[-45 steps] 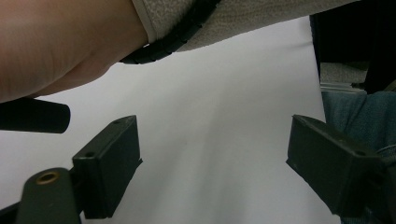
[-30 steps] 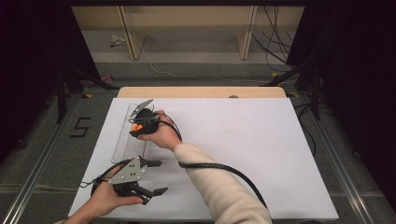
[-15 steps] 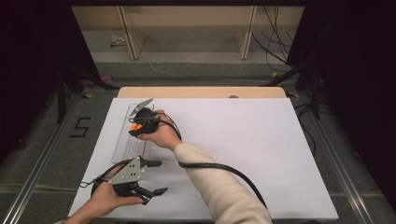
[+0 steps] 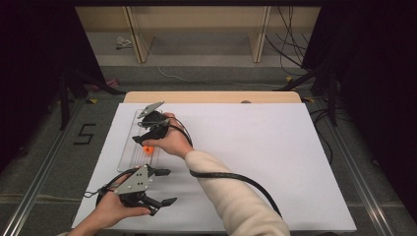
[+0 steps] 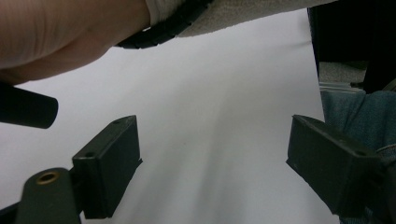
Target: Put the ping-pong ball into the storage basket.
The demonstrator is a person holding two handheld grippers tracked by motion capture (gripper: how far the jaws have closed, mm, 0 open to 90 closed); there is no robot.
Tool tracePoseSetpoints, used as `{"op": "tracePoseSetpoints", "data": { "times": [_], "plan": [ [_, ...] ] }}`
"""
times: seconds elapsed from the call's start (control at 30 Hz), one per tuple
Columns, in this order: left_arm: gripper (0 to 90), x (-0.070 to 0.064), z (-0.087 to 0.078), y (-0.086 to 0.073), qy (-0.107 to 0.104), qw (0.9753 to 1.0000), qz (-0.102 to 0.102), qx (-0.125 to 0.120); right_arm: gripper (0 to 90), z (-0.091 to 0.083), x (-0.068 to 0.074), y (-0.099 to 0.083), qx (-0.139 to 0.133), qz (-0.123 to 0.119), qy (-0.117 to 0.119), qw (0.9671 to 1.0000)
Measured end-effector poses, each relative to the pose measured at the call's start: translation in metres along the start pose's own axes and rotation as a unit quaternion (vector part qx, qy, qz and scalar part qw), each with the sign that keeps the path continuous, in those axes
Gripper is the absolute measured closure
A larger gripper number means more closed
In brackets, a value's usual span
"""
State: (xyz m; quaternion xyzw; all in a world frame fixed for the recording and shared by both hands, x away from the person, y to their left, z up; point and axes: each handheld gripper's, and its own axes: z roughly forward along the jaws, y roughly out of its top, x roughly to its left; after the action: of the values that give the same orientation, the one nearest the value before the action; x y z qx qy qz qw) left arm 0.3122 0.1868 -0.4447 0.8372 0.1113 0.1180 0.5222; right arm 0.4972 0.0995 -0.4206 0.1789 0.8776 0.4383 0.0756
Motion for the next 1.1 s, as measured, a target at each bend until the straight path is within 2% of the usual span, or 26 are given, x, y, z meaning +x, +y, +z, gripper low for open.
{"op": "tracePoseSetpoints", "data": {
  "times": [0.2,0.33,0.67,1.1],
  "plan": [
    [16.7,0.0,0.0,0.0,0.0,1.0,0.0,0.0,16.7,-0.014,-0.002,0.002,-0.015,0.008,-0.009,0.9998],
    [16.7,0.0,0.0,0.0,0.001,1.0,0.0,0.0,16.5,-0.023,-0.005,0.001,-0.015,0.006,-0.016,0.9997],
    [16.7,0.0,0.0,0.0,0.002,1.0,0.0,0.0,16.5,-0.04,-0.018,-0.012,-0.013,0.019,-0.029,0.9993],
    [16.7,0.0,0.0,0.0,0.002,1.0,0.0,0.001,16.5,-0.054,-0.025,-0.024,-0.014,0.029,-0.039,0.9988]
  ]
}}
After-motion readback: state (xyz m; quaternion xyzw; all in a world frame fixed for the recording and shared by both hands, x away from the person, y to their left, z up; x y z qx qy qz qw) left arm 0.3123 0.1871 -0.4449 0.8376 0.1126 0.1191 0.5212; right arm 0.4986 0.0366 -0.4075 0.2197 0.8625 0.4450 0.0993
